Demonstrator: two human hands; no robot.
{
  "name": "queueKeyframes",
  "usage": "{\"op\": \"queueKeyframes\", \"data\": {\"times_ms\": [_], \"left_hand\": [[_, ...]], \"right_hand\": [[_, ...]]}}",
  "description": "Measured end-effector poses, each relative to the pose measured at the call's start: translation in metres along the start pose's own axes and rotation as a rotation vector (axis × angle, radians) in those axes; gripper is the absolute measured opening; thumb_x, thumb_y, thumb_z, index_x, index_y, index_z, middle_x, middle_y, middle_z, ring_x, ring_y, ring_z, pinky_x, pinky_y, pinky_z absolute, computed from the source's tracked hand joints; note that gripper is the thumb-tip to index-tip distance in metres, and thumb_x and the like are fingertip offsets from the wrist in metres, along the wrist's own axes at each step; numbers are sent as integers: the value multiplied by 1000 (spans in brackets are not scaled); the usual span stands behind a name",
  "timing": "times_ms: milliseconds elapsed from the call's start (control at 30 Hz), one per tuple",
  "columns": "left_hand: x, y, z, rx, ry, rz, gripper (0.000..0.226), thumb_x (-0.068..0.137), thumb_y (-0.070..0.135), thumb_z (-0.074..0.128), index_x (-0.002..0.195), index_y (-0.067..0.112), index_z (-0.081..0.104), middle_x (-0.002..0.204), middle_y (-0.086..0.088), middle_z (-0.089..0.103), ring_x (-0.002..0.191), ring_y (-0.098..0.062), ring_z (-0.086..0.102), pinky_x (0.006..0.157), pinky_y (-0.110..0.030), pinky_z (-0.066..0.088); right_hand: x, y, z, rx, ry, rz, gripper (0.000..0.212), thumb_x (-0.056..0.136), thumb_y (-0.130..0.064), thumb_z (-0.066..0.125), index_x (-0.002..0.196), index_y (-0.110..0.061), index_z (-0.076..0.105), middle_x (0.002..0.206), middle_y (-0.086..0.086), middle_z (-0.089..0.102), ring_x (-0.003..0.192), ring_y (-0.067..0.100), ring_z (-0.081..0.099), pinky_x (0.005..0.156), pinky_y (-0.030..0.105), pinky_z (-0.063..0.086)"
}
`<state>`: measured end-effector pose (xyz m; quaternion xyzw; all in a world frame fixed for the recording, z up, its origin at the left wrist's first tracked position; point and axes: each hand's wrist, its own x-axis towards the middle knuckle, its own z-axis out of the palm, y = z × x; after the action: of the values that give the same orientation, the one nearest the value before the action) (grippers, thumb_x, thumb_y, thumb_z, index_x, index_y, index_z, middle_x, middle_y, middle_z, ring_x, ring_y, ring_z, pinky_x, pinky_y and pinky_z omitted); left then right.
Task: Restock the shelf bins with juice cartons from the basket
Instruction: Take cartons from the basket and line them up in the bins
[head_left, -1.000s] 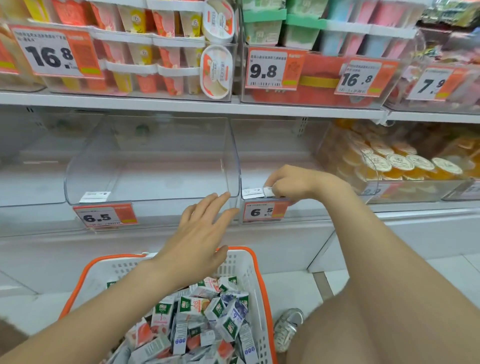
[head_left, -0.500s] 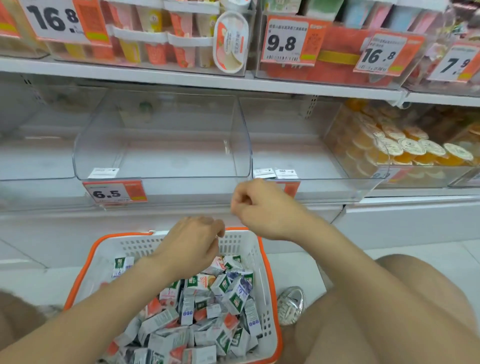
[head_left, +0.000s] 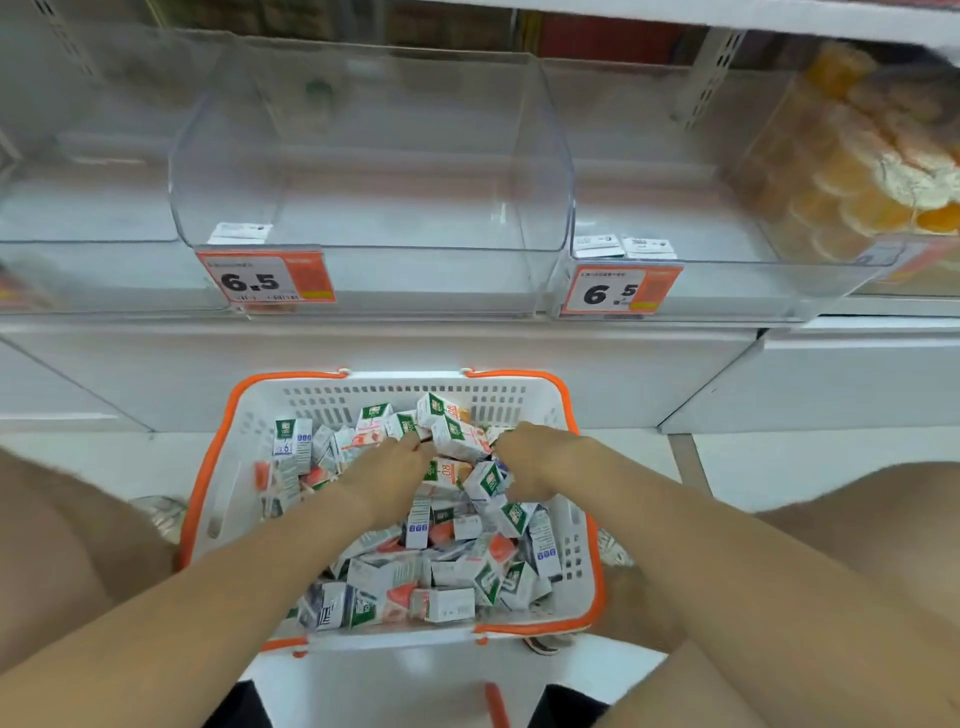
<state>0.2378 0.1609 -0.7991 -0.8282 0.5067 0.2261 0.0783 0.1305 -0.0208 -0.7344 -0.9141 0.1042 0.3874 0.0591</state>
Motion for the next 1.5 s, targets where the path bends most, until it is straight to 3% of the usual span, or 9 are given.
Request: {"op": "queueKeyframes", "data": {"times_ms": [133, 467, 600, 767, 867, 1067, 1267, 1367, 1500], "left_hand": [[10, -6, 17, 25, -24, -18, 48, 100, 21, 63, 144, 13, 45, 136, -8, 52, 125, -29, 47, 107, -41, 41], [24, -13, 9, -116, 80, -70, 63, 85, 45, 78, 137, 20, 53, 132, -4, 54, 125, -27, 46, 108, -42, 40], [13, -31, -21, -489, 33, -76, 72, 70, 45, 93, 129, 20, 61, 124, 1, 49, 116, -21, 54, 97, -35, 49], [-22, -53, -63, -853, 37, -94, 55, 81, 25, 88, 131, 27, 65, 136, 4, 55, 103, -7, 60, 85, -26, 48], [-44, -60, -87, -1015, 76, -55, 49, 79, 24, 90, 123, 35, 72, 133, 6, 62, 102, 7, 63, 83, -20, 52], [-77, -54, -126, -1318, 213, -60, 40, 80, 42, 86, 115, 28, 74, 117, -2, 73, 96, -14, 67, 89, -41, 50], [-99, -40, -161, -1441, 275, 61, 27, 103, 29, 63, 124, 15, 73, 122, -13, 75, 117, -40, 66, 102, -56, 51], [-103, -36, -175, -1414, 316, 107, 29, 102, 25, 63, 129, 20, 71, 123, -9, 75, 116, -33, 69, 94, -48, 56], [-99, -28, -193, -1405, 499, 139, 36, 95, 29, 72, 131, 26, 71, 122, -7, 75, 114, -28, 72, 97, -47, 58]], "right_hand": [[19, -3, 24, -22, -152, 9, 53, 95, -58, 67, 111, -7, 64, 82, 1, 56, 65, 17, 52, 58, 31, 44], [15, 2, -11, 6, -140, -27, 57, 76, -54, 87, 103, -12, 60, 94, 3, 58, 74, 17, 55, 58, 30, 48], [-3, -8, -40, 45, -5, -149, 59, 73, -46, 89, 104, -15, 49, 100, 0, 41, 84, 13, 47, 61, 31, 44], [-40, -26, -71, 224, 203, -215, 89, 73, -50, 87, 135, -10, 36, 106, 5, 57, 100, 26, 61, 78, 45, 57], [-66, -30, -82, 309, 372, -209, 101, 69, -55, 88, 145, -19, 33, 126, -2, 51, 114, 21, 54, 88, 37, 52], [-99, -38, -97, 514, 642, -274, 88, 61, -44, 93, 132, -40, 42, 107, -17, 43, 95, -2, 48, 71, 17, 39], [-115, -43, -112, 752, 885, -149, 74, 41, -75, 93, 91, -32, 58, 75, -7, 70, 69, 12, 64, 58, 33, 52], [-120, -34, -118, 978, 877, -135, 61, 56, -61, 95, 94, -28, 61, 85, 1, 74, 74, 23, 70, 67, 45, 61], [-131, -22, -128, 1410, 830, -163, 44, 77, -37, 92, 99, -13, 64, 95, 13, 78, 67, 21, 72, 64, 35, 59]]}}
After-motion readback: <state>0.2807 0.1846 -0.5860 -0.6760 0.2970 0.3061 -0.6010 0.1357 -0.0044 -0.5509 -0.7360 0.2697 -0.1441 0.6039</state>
